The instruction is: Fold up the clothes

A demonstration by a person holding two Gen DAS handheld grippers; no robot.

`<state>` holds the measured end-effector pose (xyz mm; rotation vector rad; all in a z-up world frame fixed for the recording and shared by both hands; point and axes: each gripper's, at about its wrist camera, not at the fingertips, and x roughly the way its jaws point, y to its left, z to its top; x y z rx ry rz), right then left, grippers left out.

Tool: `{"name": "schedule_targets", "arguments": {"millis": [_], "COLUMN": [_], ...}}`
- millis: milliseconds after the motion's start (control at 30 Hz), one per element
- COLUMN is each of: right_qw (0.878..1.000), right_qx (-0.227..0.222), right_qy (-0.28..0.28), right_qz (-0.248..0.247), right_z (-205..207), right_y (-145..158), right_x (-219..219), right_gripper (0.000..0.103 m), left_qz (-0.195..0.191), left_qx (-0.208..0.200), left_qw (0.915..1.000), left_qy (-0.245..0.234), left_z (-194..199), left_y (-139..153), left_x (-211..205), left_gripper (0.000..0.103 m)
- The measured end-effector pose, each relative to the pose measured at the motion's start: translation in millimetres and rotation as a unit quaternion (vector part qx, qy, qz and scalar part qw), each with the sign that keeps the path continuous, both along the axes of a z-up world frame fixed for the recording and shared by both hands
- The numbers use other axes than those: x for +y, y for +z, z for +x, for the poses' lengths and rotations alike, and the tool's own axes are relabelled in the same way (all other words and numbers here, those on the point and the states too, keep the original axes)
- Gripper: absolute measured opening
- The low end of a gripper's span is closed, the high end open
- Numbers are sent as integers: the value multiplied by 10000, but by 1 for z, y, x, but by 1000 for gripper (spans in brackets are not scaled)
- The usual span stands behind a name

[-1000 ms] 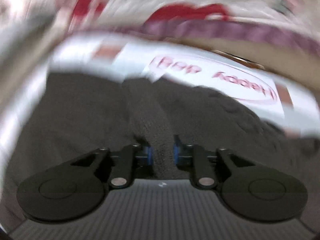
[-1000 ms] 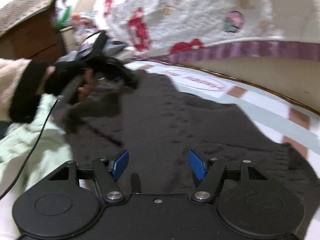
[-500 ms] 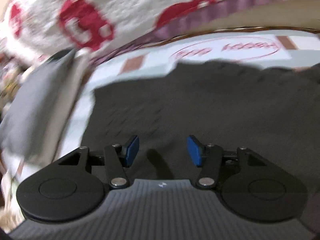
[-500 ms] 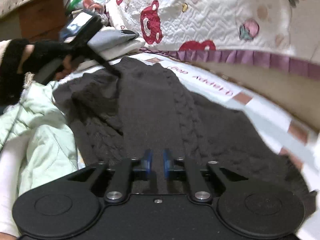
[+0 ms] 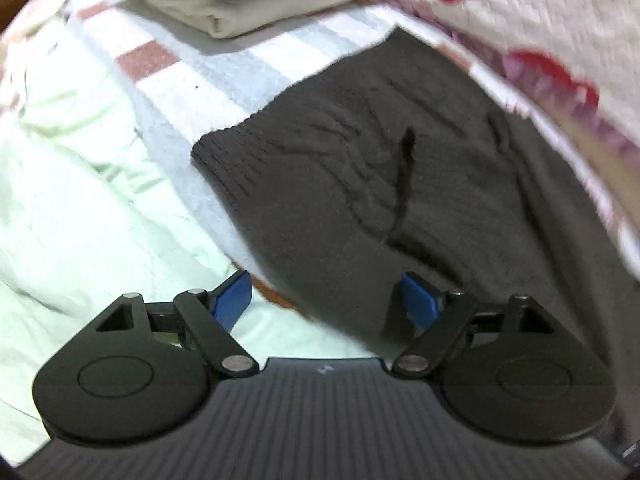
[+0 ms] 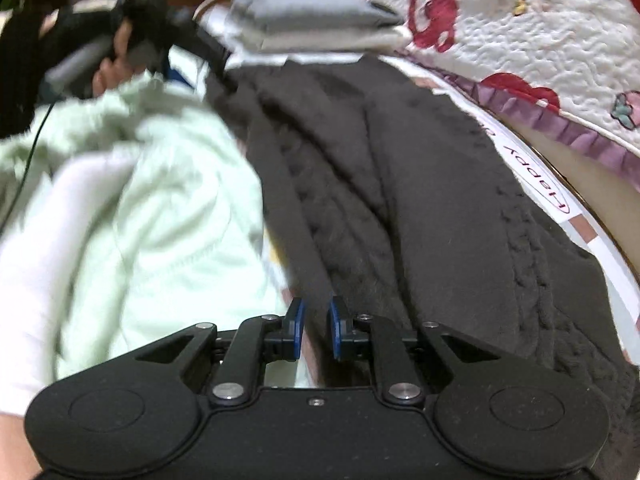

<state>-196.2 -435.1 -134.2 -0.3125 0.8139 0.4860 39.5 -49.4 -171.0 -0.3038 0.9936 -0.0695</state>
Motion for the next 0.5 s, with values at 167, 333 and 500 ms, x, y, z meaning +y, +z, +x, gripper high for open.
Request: {"name": "schedule_targets", "arguments": {"millis": [167, 333, 500], "right_qw": [9999, 9996, 9982], "right_qx": [-73, -147, -397], "right_qy": [-88, -177, 105], "right_qz": [-71, -142, -427], "right_z": [3, 7, 10], "right_y": [-8, -16, -20], "right_x": [1, 2, 15], "right_gripper": [33, 46, 5], "left_qz": [-568, -281, 352], "left_qx": [-52, -350, -618], "left_qw": [9977, 9982, 9975], "left_qy": [367, 387, 39], "left_z": [15, 20, 29], "left_y": [-9, -9, -12], "left_x": [5, -6, -23], "left_gripper": [82, 83, 80]}}
